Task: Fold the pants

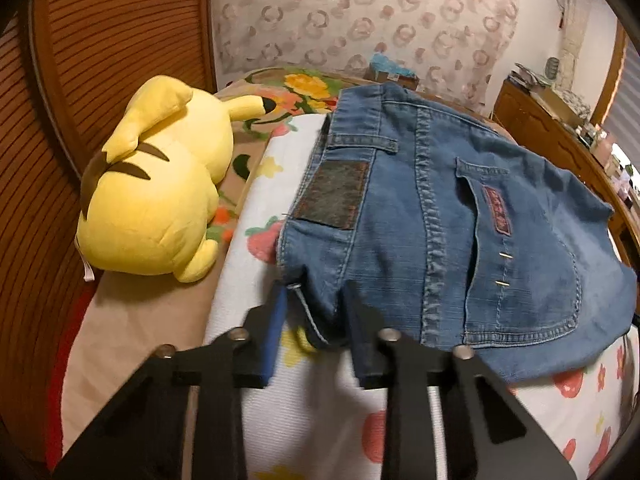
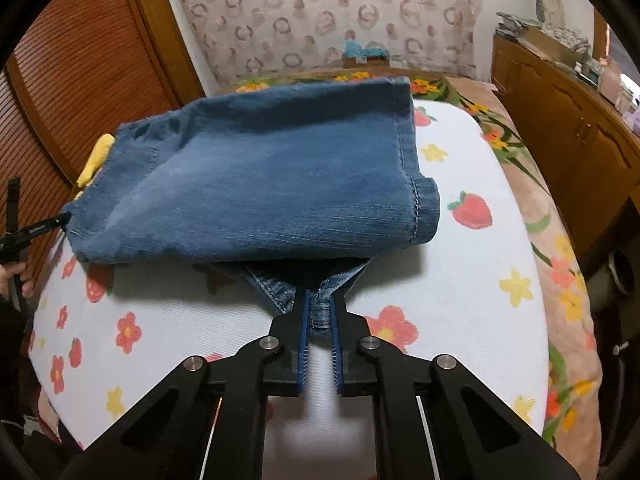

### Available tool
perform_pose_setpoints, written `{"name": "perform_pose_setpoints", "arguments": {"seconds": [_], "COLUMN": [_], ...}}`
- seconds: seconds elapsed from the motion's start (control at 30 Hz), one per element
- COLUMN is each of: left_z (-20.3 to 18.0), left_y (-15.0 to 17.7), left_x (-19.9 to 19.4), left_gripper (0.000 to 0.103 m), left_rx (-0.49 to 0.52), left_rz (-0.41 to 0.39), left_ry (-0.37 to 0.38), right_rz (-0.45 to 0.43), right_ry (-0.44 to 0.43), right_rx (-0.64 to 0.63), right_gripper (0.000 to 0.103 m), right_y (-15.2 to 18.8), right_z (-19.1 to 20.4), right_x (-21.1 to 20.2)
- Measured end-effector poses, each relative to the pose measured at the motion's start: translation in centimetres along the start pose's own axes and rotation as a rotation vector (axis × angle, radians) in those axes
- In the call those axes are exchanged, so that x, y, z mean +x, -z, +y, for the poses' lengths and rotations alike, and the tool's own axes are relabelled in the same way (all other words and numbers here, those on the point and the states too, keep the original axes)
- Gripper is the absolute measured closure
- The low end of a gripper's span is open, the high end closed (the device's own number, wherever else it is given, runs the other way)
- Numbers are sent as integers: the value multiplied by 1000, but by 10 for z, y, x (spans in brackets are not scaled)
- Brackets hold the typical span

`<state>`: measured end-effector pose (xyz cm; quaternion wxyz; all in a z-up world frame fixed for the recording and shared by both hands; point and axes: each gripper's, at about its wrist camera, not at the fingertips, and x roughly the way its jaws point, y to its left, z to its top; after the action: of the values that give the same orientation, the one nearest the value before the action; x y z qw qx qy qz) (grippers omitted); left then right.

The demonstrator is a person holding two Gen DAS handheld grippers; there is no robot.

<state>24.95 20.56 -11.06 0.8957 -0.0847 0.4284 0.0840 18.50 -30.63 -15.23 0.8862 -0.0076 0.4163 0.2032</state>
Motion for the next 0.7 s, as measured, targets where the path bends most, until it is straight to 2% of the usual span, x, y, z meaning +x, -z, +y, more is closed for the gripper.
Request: {"name": "perform_pose_setpoints", "arguments": {"seconds": [0.1, 0.2, 0.47, 0.7], "left_z": [-1, -1, -19, -23], "left_y": [0, -3, -24, -32], "left_x": [-5, -22, -76, -112], "left_gripper": [86, 88, 91, 93], "left_rx": [7, -4, 15, 10], "left_rz": [-21, -86, -235, -321], "left_ry": [3, 17, 52, 68], "right_rz": [-17, -50, -178, -245], "right_ry": [-2, 8, 61, 97], "right_rx": [-1, -4, -52, -64], "right_gripper": [96, 98, 98, 99], "right_y": [0, -4, -22, -27], "right_z": [0, -2, -4, -13], "right_x": [-5, -13, -56, -84]}}
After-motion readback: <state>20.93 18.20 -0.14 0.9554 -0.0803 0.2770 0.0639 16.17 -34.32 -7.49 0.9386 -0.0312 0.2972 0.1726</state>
